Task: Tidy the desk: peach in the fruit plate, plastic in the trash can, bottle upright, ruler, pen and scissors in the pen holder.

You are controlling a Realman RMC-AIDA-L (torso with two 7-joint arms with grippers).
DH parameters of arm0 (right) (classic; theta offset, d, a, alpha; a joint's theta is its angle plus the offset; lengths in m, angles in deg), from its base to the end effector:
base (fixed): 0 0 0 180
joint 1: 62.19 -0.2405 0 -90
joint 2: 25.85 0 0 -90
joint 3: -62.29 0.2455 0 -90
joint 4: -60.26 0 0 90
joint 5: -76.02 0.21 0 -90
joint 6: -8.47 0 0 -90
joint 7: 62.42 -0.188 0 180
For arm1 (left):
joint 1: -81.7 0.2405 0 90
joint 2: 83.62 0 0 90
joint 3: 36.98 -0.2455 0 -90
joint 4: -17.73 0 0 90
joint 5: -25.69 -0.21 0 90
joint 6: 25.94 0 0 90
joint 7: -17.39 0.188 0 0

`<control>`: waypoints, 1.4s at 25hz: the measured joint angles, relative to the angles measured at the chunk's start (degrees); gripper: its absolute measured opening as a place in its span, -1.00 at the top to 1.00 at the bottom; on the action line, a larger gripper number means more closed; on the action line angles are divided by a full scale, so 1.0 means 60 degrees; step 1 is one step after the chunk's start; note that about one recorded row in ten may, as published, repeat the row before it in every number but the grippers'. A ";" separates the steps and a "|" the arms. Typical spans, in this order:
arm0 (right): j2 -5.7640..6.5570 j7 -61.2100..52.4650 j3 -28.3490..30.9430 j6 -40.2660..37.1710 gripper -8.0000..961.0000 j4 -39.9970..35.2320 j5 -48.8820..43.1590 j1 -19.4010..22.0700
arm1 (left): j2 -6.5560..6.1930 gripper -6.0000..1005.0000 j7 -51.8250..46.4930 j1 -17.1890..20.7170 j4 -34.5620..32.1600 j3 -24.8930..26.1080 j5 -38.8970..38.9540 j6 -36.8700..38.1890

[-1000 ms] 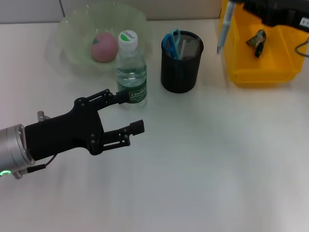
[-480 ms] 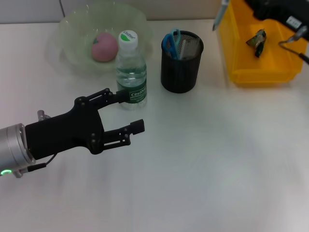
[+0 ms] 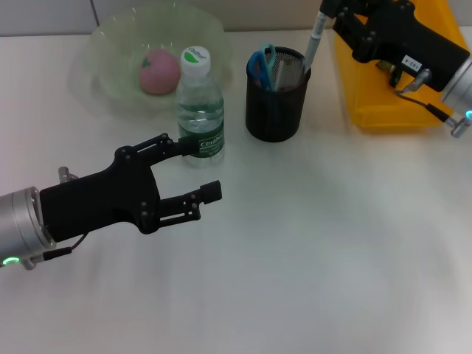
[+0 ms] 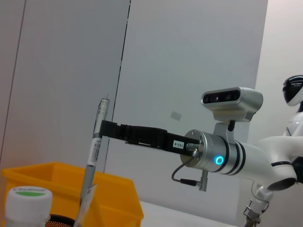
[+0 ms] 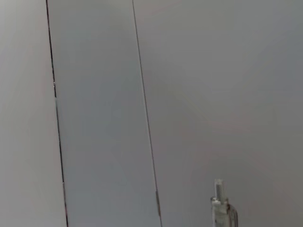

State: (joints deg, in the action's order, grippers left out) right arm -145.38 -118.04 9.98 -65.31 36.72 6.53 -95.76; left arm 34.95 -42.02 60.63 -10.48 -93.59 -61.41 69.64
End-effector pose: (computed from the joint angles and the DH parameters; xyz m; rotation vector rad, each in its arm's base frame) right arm 0.1917 0.4059 -0.0165 -2.2016 0.4269 1.0831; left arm -0.2240 0.2851 -0.0448 -2.6372 -0.3921 -1.1100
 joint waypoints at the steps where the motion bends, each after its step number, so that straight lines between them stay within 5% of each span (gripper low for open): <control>1: 0.0000 0.0086 -0.0002 0.0015 0.56 0.0176 0.0004 -0.0078 | 0.0000 -0.62 0.0000 -0.0020 0.0000 0.0001 0.0000 -0.0016; 30: -0.0030 0.0570 0.0134 0.1002 0.50 0.1111 0.0040 -0.0701 | -0.0001 -0.62 0.0000 -0.0123 0.0000 0.0001 0.0000 -0.0062; 35: -0.0030 0.0569 0.0134 0.1006 0.27 0.1071 0.0040 -0.0703 | 0.0000 -0.62 0.0000 -0.0122 0.0000 0.0001 0.0000 -0.0067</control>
State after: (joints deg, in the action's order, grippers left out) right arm -145.56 -114.62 10.79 -59.28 43.15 6.77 -99.98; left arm 34.95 -42.02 59.90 -10.48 -93.58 -61.41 69.24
